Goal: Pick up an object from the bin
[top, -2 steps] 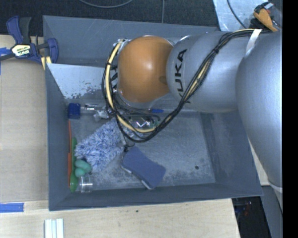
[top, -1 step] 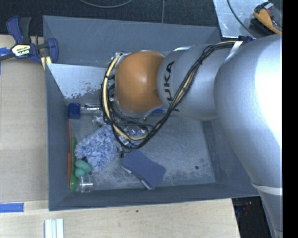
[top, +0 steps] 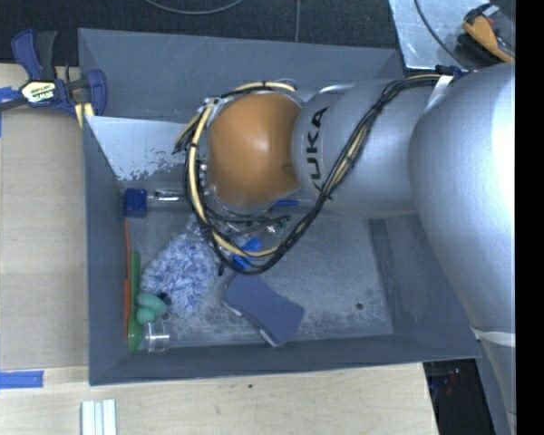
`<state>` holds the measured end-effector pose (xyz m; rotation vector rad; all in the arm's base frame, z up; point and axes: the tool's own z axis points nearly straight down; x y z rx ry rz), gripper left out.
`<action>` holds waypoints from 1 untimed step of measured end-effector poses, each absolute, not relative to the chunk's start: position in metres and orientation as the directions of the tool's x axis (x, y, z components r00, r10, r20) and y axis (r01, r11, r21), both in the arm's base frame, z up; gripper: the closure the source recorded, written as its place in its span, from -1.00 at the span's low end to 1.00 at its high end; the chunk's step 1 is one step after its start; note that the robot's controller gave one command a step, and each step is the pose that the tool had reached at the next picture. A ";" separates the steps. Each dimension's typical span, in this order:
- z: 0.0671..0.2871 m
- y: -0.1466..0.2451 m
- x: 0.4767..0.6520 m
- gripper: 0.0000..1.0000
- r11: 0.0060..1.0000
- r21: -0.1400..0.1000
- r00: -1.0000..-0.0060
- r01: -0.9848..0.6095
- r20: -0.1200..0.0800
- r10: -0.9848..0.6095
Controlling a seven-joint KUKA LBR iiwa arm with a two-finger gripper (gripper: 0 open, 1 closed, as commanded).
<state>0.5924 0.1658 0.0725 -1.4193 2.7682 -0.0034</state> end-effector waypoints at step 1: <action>0.073 0.166 0.592 1.00 0.585 -0.016 -0.584 -0.811 -0.026 -0.811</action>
Offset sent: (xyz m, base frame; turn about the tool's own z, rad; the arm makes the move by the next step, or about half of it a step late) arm 0.0000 0.0002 0.0294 0.0006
